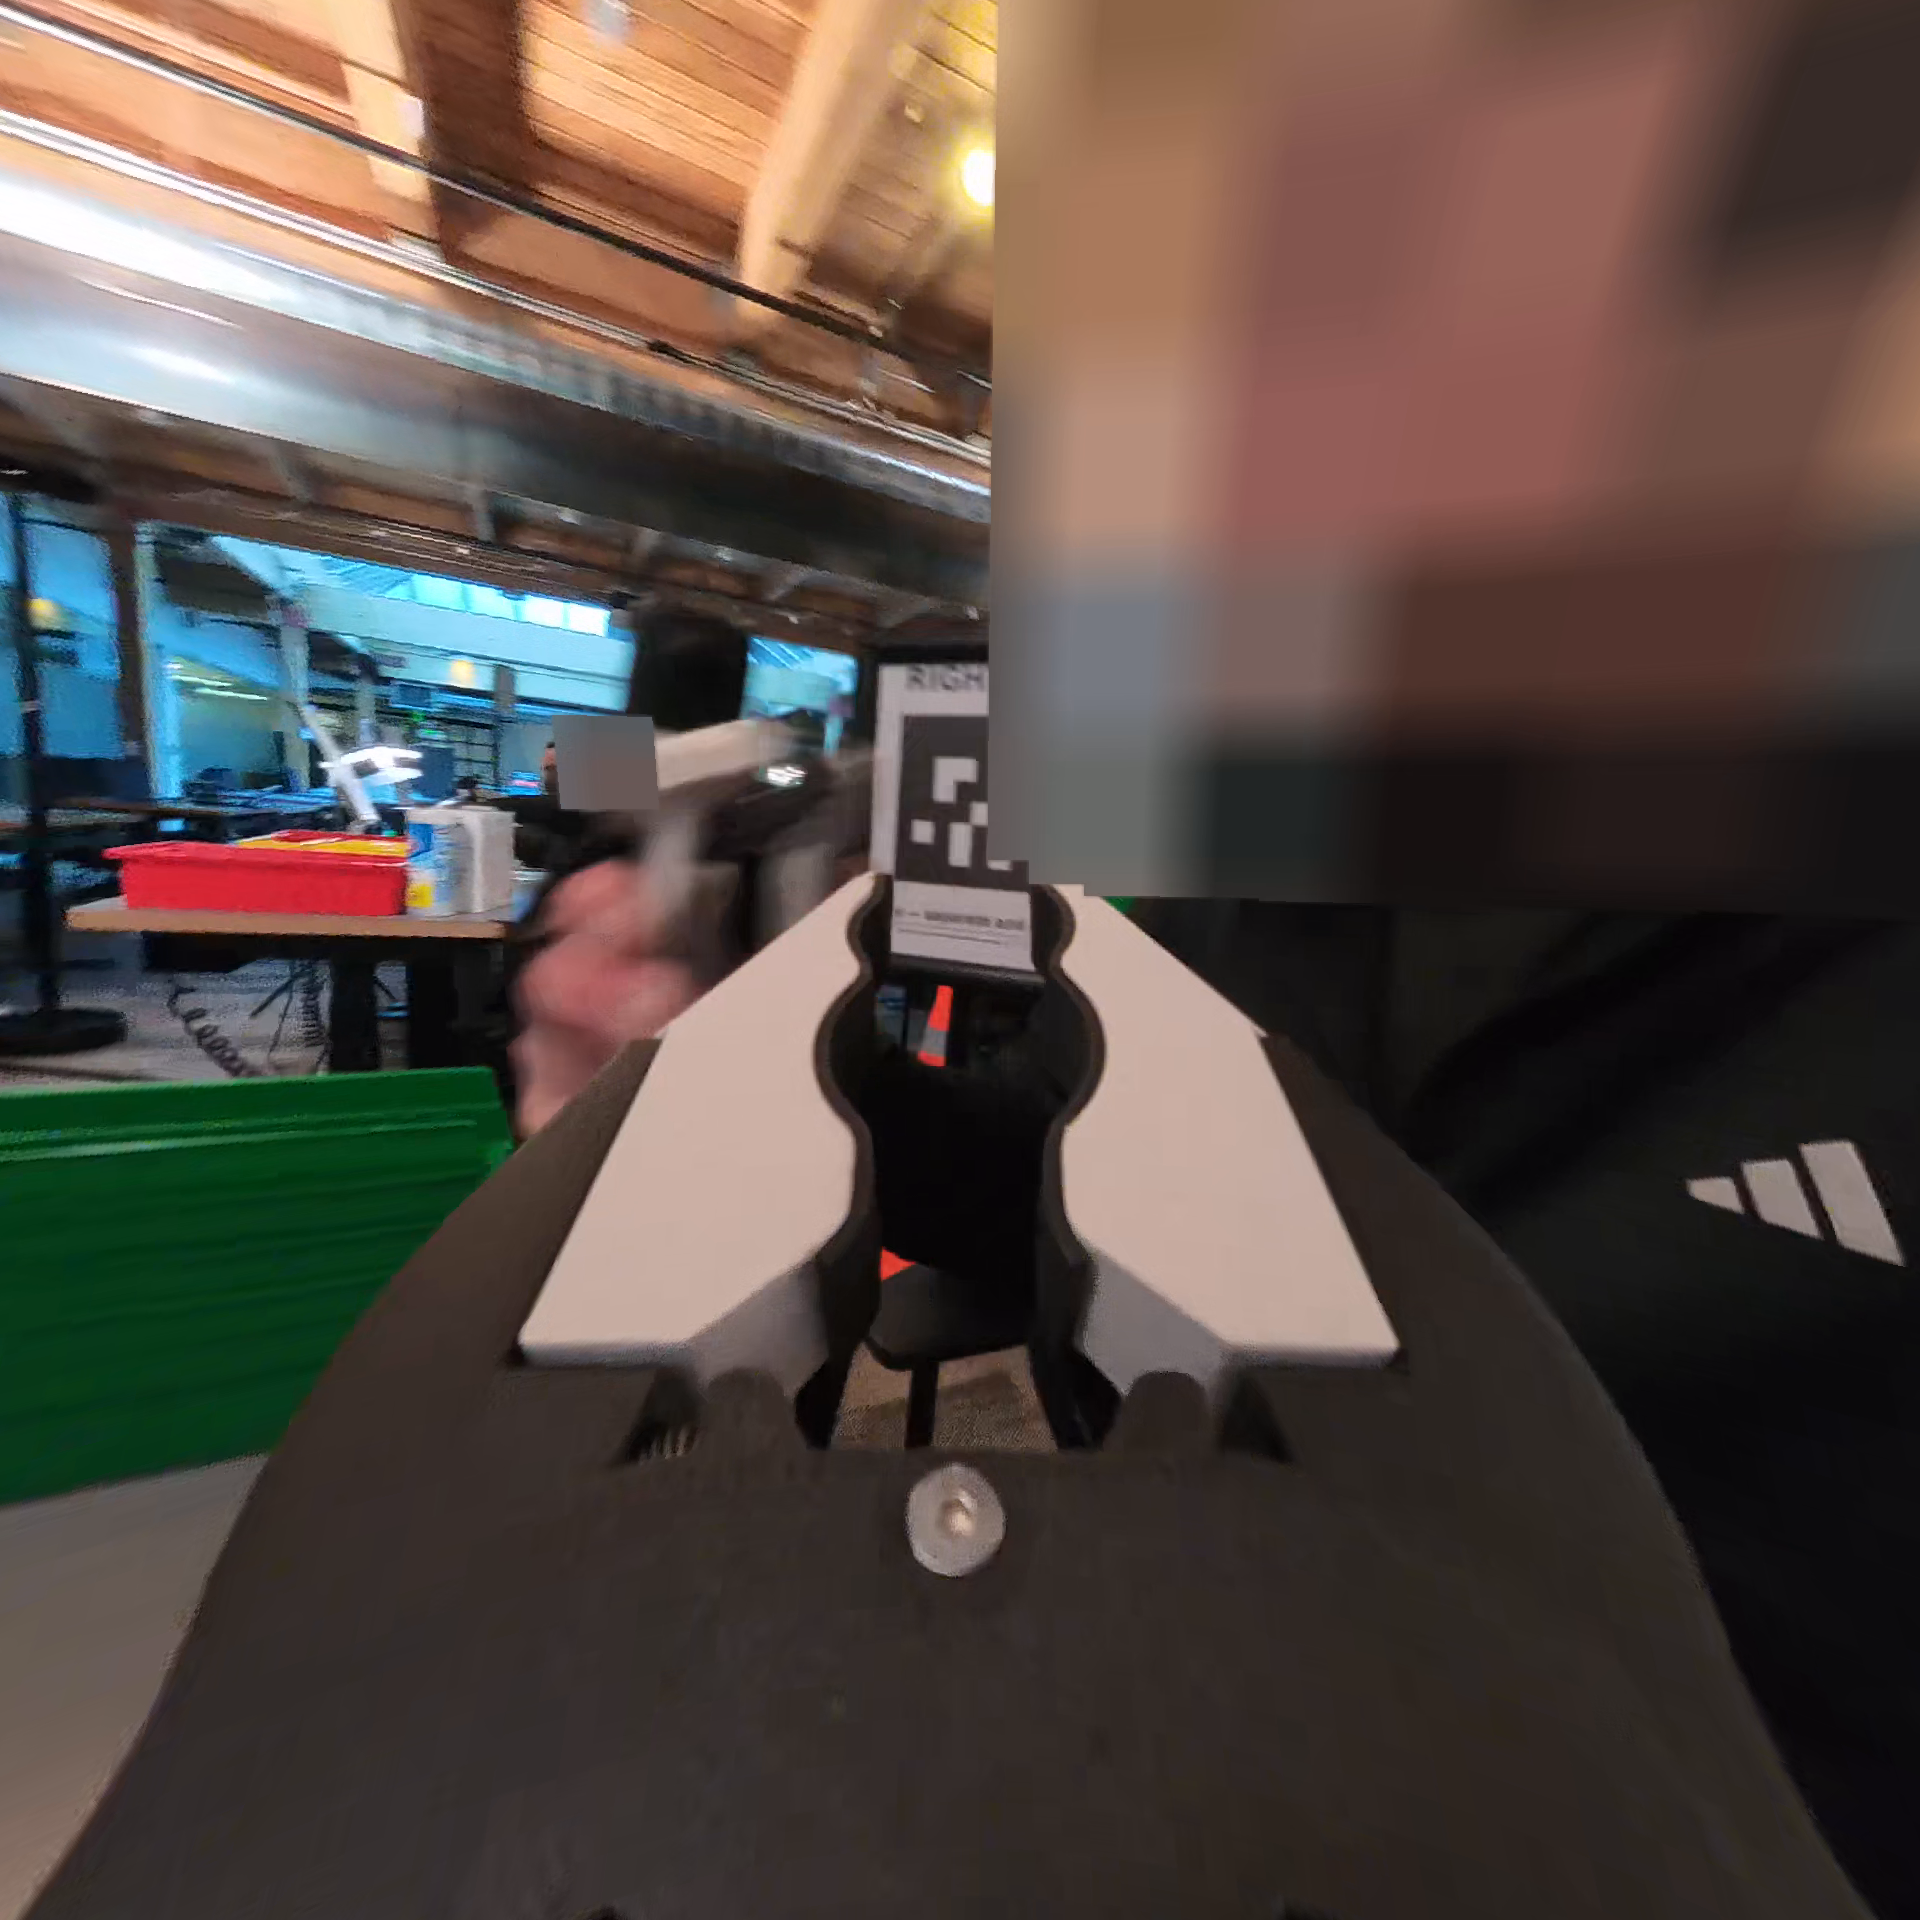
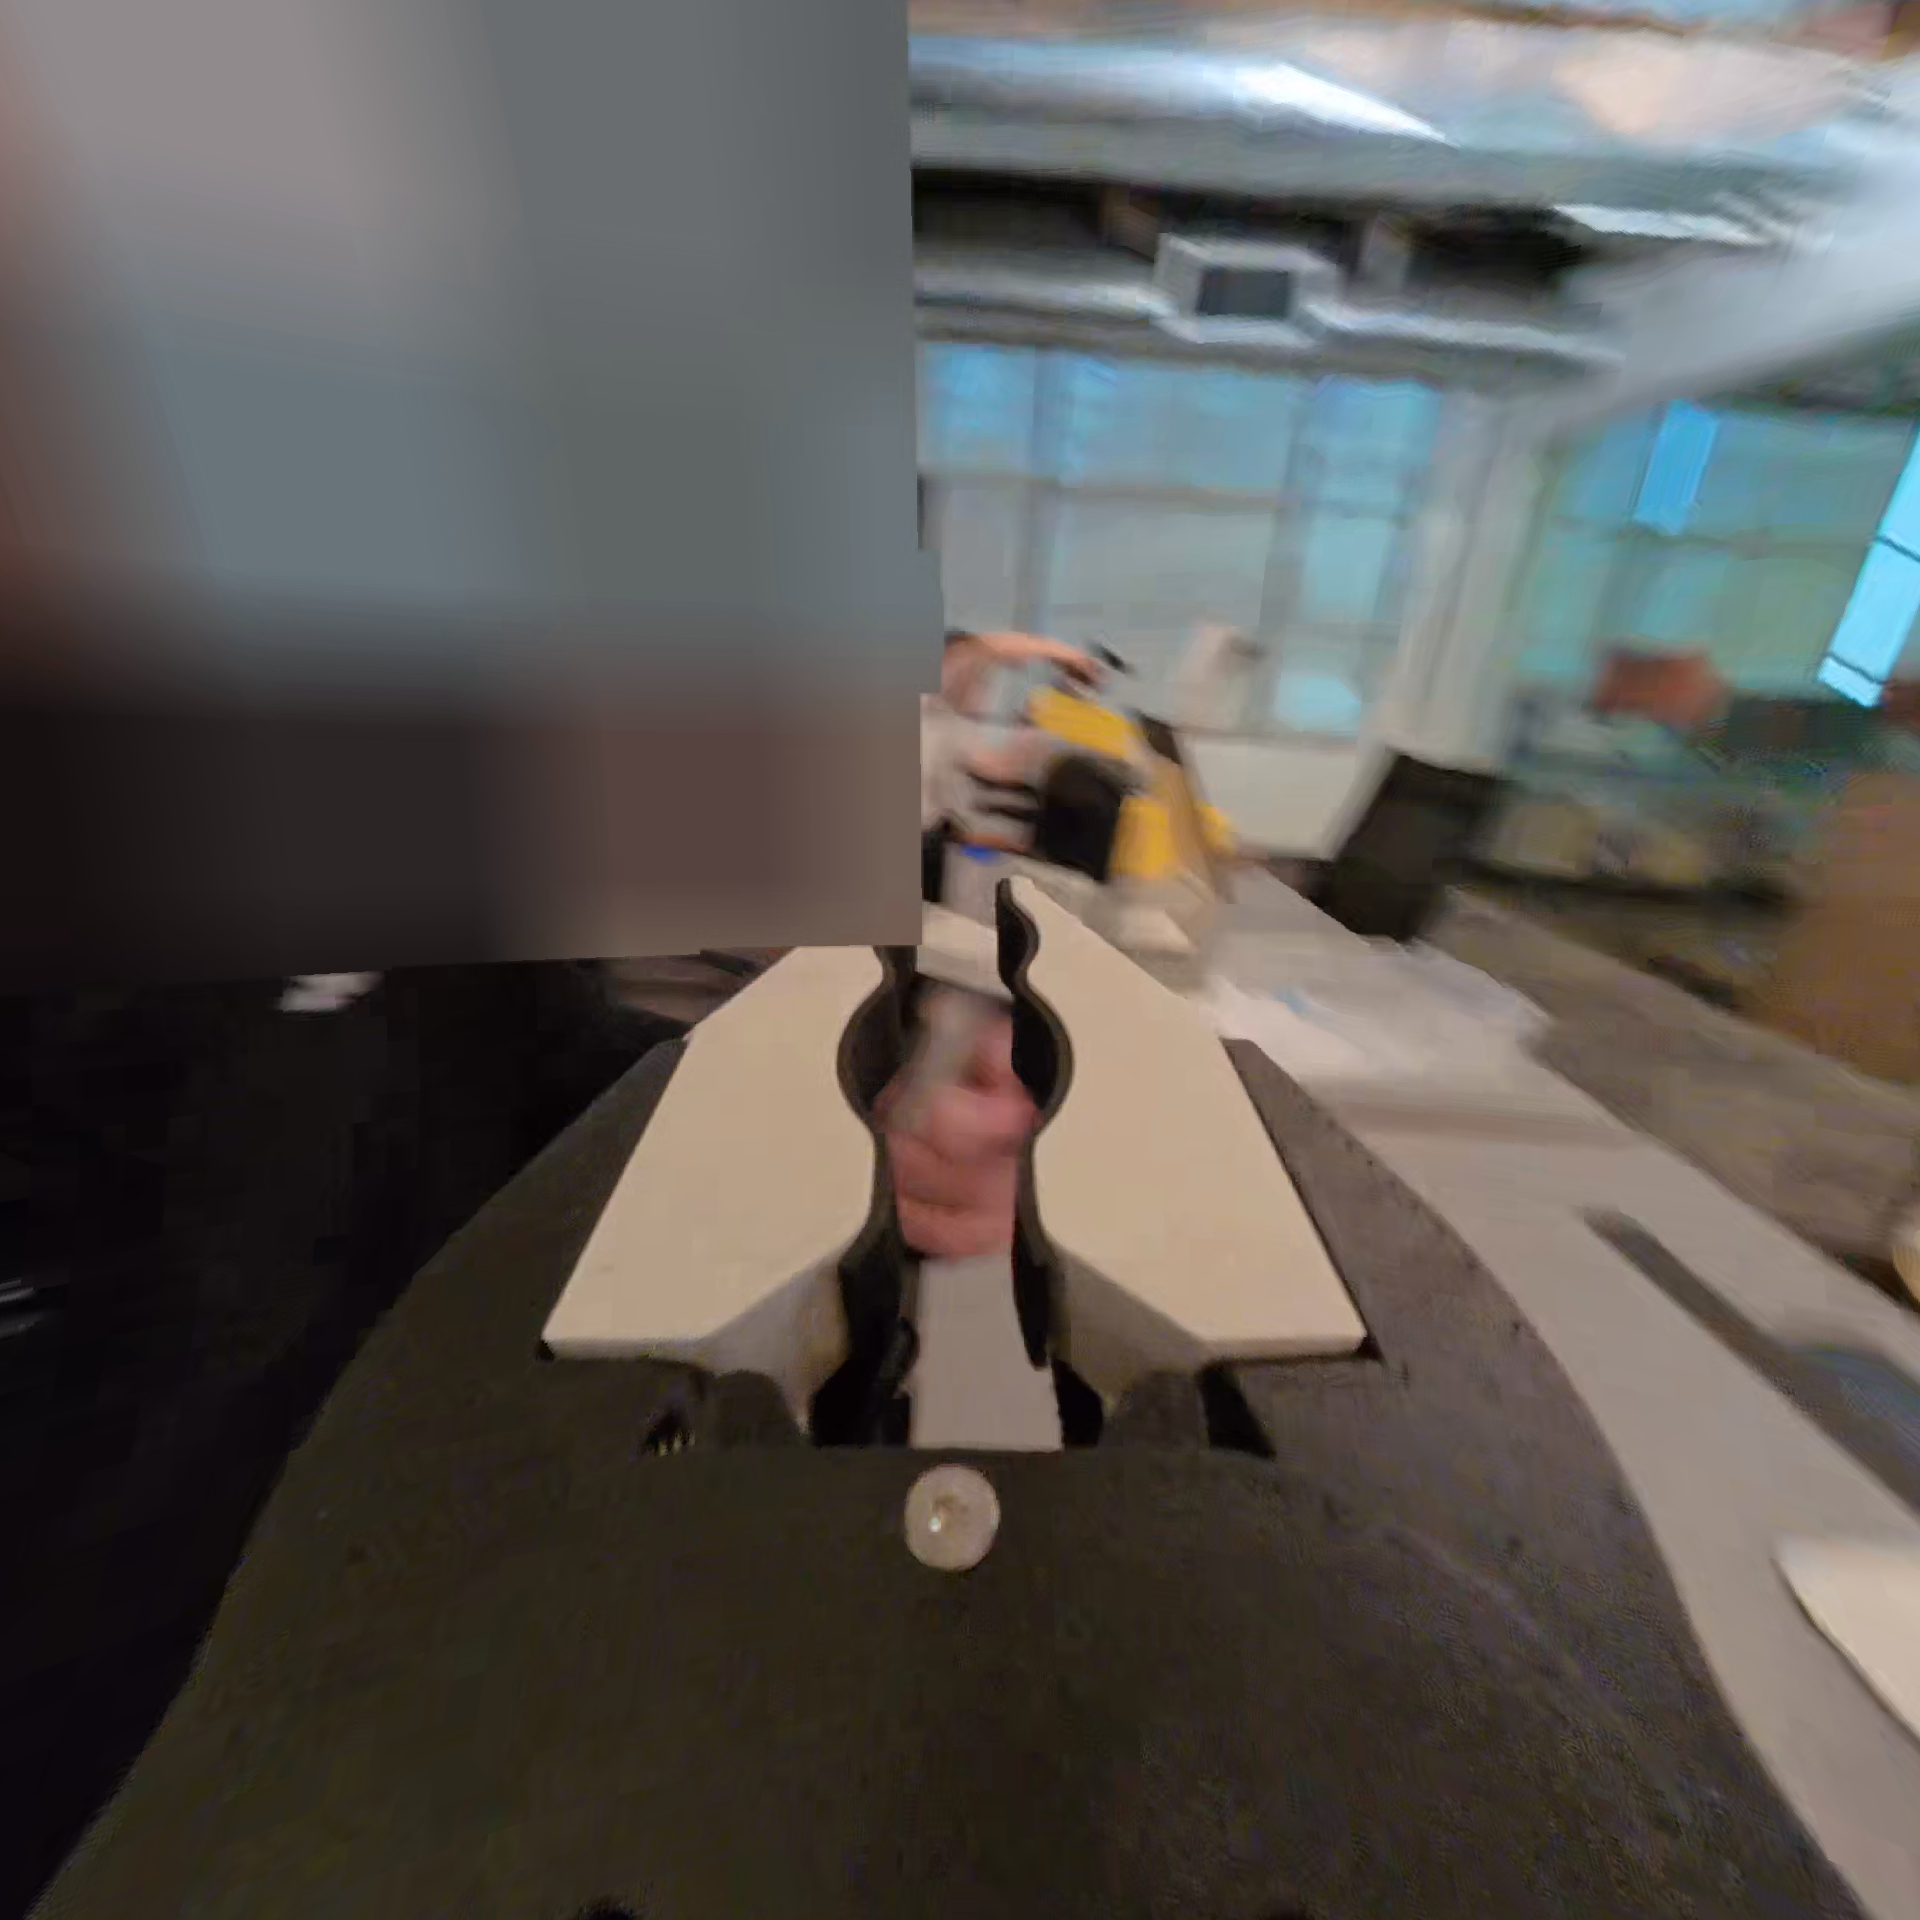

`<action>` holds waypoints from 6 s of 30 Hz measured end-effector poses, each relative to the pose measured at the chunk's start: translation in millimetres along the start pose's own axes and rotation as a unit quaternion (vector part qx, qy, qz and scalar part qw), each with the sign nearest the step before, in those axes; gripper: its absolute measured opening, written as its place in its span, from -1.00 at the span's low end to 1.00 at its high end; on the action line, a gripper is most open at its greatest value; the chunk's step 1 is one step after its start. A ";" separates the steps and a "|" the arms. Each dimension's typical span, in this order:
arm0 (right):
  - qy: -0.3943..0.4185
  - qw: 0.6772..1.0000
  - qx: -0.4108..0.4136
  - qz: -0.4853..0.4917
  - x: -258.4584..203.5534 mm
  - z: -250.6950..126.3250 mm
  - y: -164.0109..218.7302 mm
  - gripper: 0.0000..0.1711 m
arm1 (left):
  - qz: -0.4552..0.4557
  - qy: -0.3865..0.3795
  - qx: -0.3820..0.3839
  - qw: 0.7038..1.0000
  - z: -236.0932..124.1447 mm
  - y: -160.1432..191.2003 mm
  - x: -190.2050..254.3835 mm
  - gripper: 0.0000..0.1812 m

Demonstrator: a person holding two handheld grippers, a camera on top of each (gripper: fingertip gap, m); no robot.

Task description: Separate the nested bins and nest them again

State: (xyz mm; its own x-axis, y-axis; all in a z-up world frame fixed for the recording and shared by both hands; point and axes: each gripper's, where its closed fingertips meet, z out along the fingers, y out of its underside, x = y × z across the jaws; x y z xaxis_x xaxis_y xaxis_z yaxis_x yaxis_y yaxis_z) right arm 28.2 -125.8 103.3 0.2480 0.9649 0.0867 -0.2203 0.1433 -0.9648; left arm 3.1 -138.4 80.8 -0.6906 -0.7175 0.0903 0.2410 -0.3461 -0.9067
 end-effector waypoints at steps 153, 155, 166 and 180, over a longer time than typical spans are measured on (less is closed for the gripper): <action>0.588 0.603 -0.499 0.204 193.0 -422.5 107.9 0.58 | 0.106 -0.338 -0.271 0.895 -84.4 62.9 -106.3 -0.87; 0.581 0.578 -0.523 0.232 191.8 -436.0 125.2 0.61 | 0.085 -0.339 -0.270 0.897 -91.4 73.3 -111.2 -0.87; 0.544 0.547 -0.565 0.292 191.8 -450.5 150.4 0.24 | -0.004 -0.367 -0.263 0.892 -134.2 118.0 -137.1 -0.89; 0.530 0.546 -0.570 0.311 188.4 -461.5 147.0 0.38 | -0.069 -0.388 -0.250 0.885 -168.9 143.2 -150.1 -0.91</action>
State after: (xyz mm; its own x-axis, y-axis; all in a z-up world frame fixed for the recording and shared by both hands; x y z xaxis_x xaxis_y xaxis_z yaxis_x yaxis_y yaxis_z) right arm 477.9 -24.6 -136.7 0.9989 -0.0058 0.0458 0.0085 -0.9520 -0.3059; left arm 26.1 21.8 -132.2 0.0319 -0.9554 0.2937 -0.2737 -0.2909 -0.9168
